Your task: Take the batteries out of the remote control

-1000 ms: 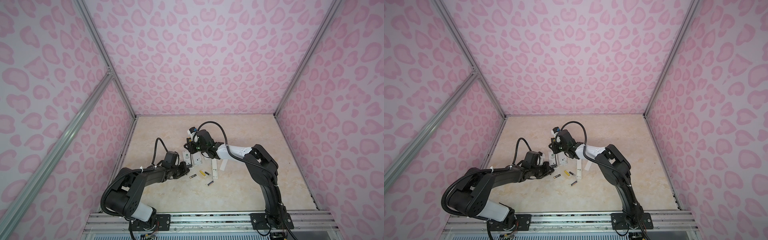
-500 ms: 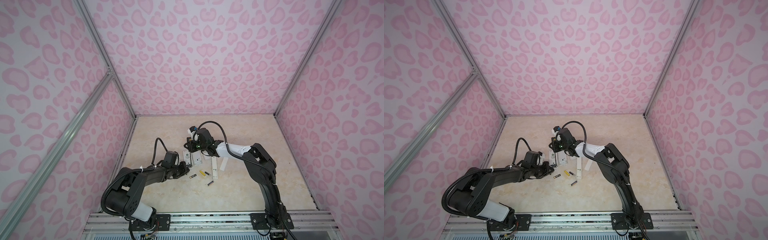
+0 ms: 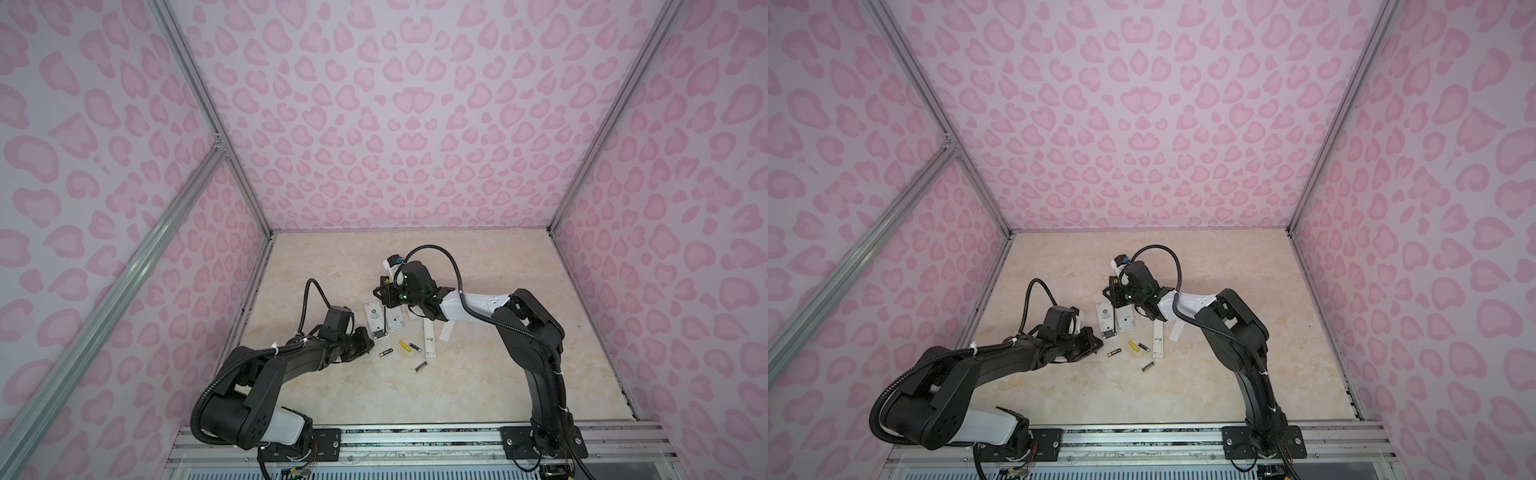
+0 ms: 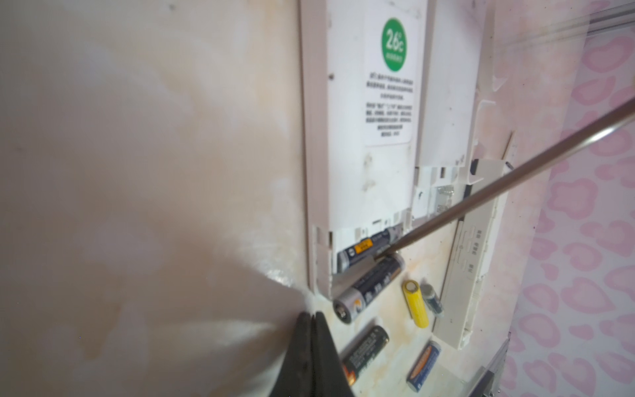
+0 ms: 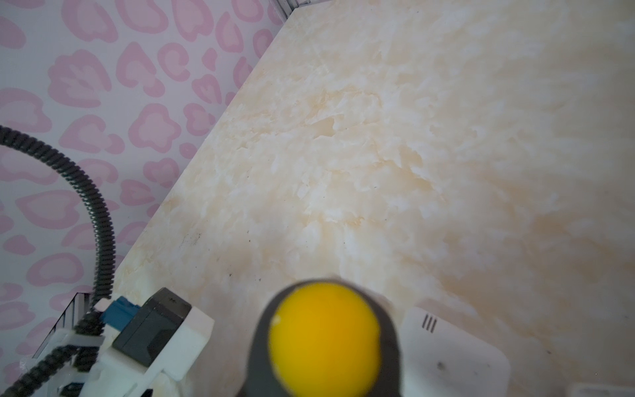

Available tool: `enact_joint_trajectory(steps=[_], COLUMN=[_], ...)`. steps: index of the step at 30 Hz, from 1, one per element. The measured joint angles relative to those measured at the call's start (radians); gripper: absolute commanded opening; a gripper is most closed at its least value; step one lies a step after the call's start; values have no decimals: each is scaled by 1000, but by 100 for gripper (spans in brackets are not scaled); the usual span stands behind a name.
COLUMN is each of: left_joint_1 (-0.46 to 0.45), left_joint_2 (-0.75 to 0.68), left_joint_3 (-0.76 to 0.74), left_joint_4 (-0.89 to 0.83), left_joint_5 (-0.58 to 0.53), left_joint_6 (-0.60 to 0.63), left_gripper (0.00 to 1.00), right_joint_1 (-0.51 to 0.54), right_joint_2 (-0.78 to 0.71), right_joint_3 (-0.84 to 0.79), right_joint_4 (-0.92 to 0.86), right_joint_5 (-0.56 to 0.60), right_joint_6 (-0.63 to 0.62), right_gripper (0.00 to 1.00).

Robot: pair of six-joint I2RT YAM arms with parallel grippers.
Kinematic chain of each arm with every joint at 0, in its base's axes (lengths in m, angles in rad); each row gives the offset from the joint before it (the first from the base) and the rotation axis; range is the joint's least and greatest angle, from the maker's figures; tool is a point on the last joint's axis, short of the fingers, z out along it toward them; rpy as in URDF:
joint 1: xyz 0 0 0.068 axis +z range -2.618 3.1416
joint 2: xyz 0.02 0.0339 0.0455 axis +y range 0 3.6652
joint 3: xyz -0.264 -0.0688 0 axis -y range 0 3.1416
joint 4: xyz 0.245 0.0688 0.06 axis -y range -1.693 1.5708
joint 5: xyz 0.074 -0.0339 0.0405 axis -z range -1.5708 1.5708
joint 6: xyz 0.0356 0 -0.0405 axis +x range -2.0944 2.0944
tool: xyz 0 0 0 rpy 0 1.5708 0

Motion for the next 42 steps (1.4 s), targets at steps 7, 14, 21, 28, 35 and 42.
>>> enact_joint_trajectory(steps=[7,14,21,28,35,42], left_joint_1=[1,0,0,0,0,0], left_joint_2=[-7,-10,-18,-25,-44,-51], left_joint_3=[-16,-24,-33,-37,-42,-48], left_joint_4=[21,32,36,35,14,13], left_joint_5=[-1,-2,-4,-6,-15,-16], left_joint_6=[-1,-4,-4,-4,-4,-4], left_gripper=[8,8,8,8,8,7], right_joint_1=[13,26,38,47,51,56], right_joint_2=[-29,-20,-14,-27,-61,-77], right_joint_3=[-21,-10,-3,-17,-52,-56], right_joint_4=[60,66,77,68,55,56], right_joint_5=[-1,-22,-37,-48,-49,-47], right_joint_6=[-29,-44,-56,-75,-84,-93], right_gripper=[0,0,0,0,0,0])
